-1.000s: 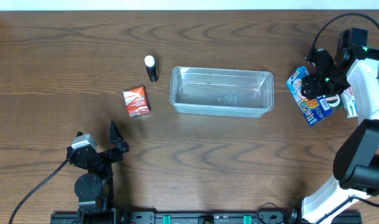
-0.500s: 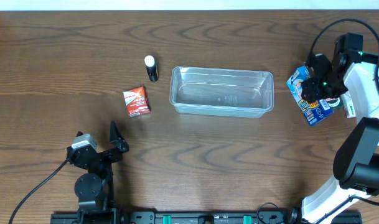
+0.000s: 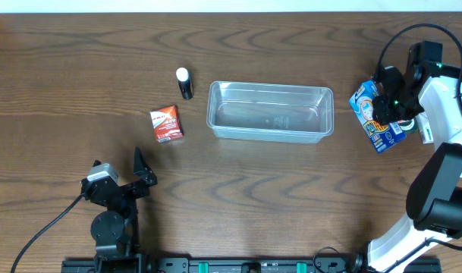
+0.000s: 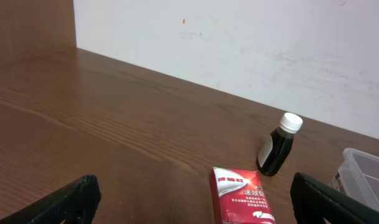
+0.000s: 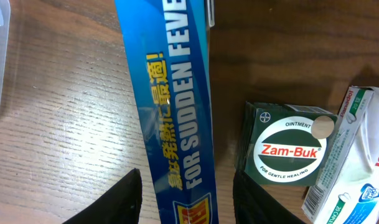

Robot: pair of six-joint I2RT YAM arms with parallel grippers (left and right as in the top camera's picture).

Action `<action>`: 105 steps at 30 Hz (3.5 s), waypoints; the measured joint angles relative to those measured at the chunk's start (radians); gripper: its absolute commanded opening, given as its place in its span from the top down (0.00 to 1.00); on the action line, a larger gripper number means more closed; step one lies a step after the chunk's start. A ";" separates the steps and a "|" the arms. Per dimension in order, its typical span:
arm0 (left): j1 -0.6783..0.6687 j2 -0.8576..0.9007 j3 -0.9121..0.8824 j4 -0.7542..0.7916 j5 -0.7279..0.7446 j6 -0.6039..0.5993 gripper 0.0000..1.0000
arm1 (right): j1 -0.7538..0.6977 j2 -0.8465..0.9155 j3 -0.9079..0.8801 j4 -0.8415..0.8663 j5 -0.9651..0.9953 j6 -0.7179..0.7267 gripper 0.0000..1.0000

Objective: Pack container
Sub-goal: 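Close the right gripper on the blue box and lift it, then carry the blue box left over the clear container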

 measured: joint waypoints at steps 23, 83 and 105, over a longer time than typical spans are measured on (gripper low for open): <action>0.000 0.000 0.000 0.000 0.000 0.000 0.02 | 0.000 0.000 -0.011 0.023 0.003 0.033 0.99; 0.000 0.000 0.000 0.000 0.000 0.000 0.02 | 0.555 0.021 0.309 -0.211 -0.047 -0.464 0.99; 0.000 0.000 0.000 0.000 0.000 0.000 0.02 | 0.557 0.117 0.309 -0.148 -0.035 -0.613 0.99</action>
